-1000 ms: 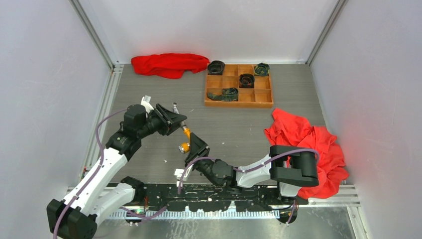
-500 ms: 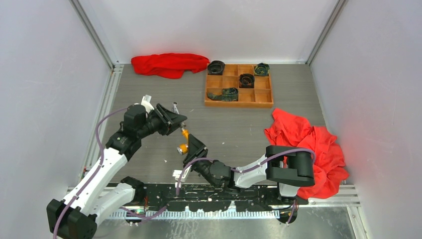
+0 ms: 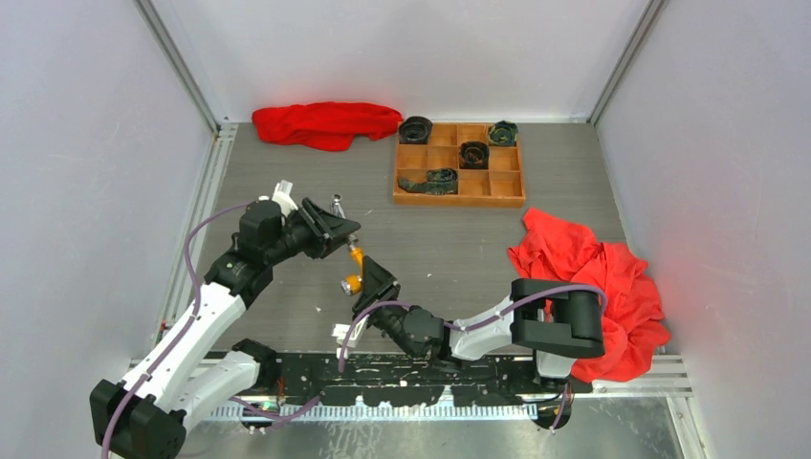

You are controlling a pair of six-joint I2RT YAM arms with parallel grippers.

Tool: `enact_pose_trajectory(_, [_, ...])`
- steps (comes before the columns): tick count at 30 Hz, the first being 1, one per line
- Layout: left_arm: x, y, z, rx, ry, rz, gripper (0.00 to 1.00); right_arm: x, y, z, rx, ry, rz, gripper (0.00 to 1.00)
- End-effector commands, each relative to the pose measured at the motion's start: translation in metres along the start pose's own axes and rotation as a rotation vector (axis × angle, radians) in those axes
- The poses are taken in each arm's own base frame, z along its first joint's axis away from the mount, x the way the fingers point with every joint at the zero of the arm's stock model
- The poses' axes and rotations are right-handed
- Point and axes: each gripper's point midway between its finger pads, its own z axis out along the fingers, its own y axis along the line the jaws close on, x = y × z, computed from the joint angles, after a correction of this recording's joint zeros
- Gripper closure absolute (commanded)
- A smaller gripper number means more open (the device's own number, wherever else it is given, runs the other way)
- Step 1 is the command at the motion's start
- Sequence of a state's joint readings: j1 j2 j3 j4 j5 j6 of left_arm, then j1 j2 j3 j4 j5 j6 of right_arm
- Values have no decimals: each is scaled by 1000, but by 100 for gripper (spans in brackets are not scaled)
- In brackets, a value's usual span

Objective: Install the water faucets

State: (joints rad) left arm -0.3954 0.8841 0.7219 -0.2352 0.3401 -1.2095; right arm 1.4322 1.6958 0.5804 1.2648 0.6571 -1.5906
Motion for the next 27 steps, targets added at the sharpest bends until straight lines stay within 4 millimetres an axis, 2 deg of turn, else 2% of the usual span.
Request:
enact_pose_trajectory(1, [4, -37, -11, 123, 21, 77, 100, 8, -44, 5, 139, 34, 119, 99])
enact_pose_trajectory(27, [11, -41, -6, 136, 45, 113, 100, 28, -55, -1, 160, 85, 124, 99])
